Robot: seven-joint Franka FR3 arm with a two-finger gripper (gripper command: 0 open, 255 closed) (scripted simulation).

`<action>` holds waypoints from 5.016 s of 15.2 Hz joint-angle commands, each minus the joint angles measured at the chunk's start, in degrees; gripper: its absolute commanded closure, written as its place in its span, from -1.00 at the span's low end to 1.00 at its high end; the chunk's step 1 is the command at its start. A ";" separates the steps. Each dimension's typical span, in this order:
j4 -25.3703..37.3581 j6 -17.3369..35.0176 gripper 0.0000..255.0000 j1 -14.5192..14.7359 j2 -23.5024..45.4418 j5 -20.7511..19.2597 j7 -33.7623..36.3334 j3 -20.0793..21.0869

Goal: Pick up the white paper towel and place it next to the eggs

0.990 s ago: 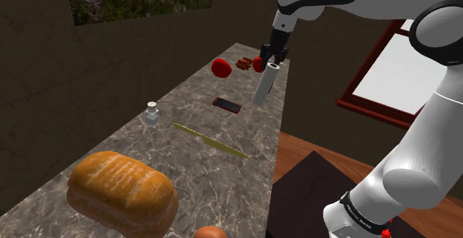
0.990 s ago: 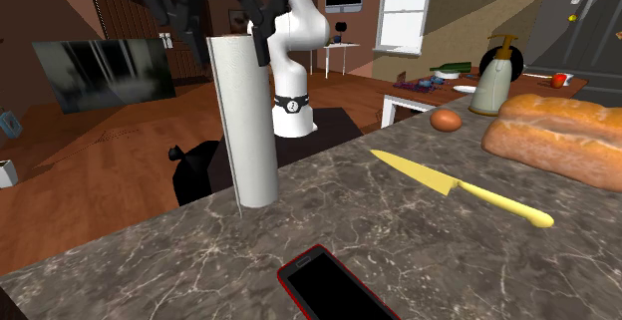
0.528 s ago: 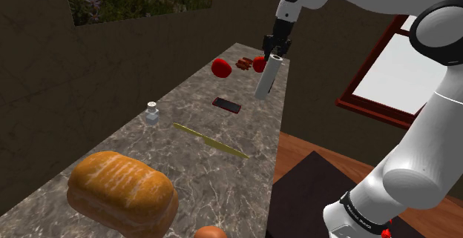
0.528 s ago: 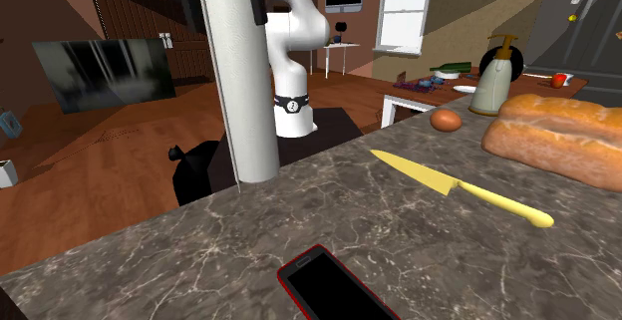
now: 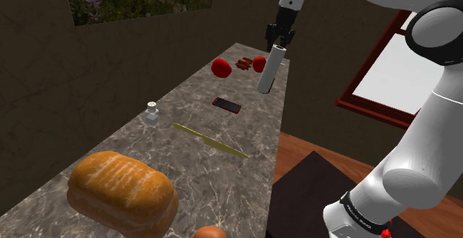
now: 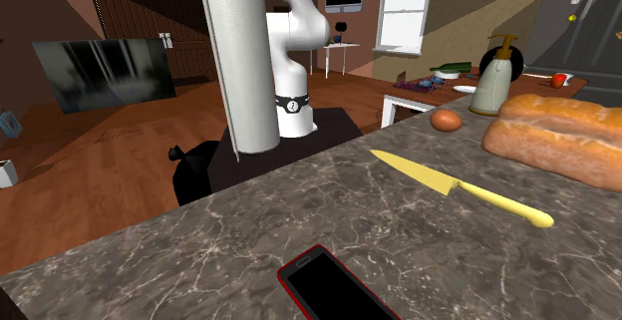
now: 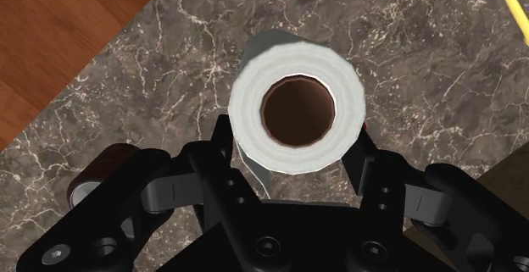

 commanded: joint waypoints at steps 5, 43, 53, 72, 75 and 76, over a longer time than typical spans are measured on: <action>5.97 -5.06 1.00 -0.27 0.95 0.18 0.22 -0.09; -5.78 -12.59 1.00 12.40 -20.77 0.40 24.58 10.71; -11.95 -10.57 1.00 17.54 -26.72 3.52 38.33 19.26; -4.76 -6.55 1.00 26.87 -20.18 5.65 67.40 38.91; -1.15 -6.07 1.00 28.76 -16.47 3.97 72.75 42.45; 0.24 -5.96 1.00 29.46 -15.02 3.18 74.61 43.67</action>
